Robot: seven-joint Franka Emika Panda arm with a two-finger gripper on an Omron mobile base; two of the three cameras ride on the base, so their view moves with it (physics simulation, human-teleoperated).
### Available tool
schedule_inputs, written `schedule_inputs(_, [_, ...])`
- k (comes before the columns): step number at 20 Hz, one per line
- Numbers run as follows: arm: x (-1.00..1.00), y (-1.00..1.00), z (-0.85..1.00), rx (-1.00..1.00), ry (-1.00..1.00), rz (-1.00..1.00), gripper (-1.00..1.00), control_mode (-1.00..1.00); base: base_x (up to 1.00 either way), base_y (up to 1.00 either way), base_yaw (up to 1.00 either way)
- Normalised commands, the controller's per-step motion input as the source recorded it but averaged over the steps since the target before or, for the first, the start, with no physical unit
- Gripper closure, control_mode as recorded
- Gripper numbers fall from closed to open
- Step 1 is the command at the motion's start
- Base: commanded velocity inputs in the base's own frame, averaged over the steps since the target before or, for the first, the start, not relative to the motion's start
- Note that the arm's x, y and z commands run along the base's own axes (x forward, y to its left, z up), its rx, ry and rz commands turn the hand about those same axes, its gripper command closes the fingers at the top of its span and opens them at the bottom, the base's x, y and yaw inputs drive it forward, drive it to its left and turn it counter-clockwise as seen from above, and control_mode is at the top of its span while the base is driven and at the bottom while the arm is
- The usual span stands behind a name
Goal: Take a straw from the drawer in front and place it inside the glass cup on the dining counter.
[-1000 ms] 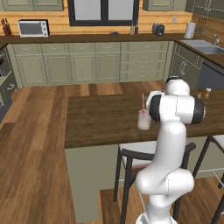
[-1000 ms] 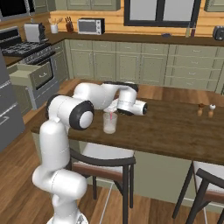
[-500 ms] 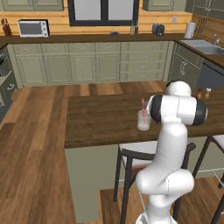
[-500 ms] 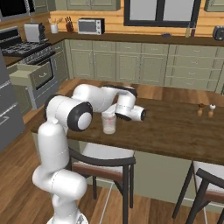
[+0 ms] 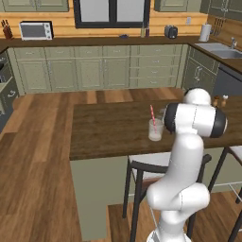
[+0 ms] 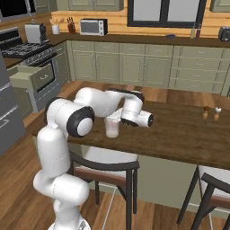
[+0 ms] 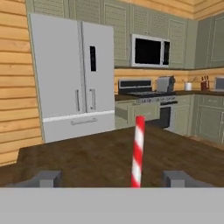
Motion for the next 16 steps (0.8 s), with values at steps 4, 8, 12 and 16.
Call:
schedule_inputs(4, [-0.8,-0.31,0.64,-0.02,0.0,0.0,-1.0,-1.0,0.0,0.0,0.0])
schedule_inputs(8, [-0.91,-0.06,1.0,-0.02,0.01,0.0,-1.0,-1.0,0.0,0.0,0.0])
schedule_inputs(12, [-0.72,0.03,1.0,-0.06,0.11,-0.04,-1.0,-1.0,0.0,0.0,0.0])
schedule_inputs(16, [-0.55,0.24,0.96,-0.11,0.28,-0.12,-1.0,-1.0,0.0,0.0,0.0])
